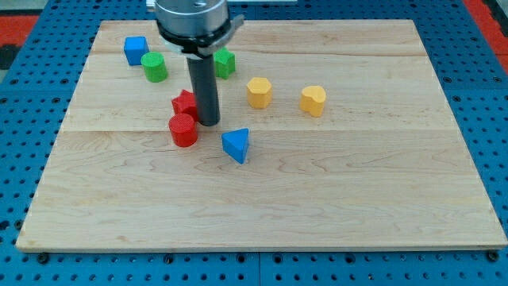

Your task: Push the red star below the green circle

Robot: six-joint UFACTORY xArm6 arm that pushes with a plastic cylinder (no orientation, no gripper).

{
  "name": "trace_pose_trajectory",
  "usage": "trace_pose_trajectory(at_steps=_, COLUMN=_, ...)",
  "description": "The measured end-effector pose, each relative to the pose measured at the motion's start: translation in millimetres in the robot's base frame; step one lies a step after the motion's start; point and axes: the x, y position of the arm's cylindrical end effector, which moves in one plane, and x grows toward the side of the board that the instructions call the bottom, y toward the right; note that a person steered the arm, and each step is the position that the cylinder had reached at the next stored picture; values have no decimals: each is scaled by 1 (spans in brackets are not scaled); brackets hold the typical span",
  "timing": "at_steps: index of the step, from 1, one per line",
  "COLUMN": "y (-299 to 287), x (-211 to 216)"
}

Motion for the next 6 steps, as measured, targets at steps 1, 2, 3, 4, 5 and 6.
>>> trace_pose_trajectory(at_steps=1, y=-19, x=-28)
trace_pose_trajectory(at_steps=2, y=-26, x=-34)
trace_pose_trajectory(at_steps=3, y=-27, x=-34)
trace_pose_trajectory(at_steps=4, y=-27, x=-33)
trace_pose_trajectory(at_steps=5, y=-32, x=-10)
trace_pose_trajectory(at_steps=6, y=-58, x=-17)
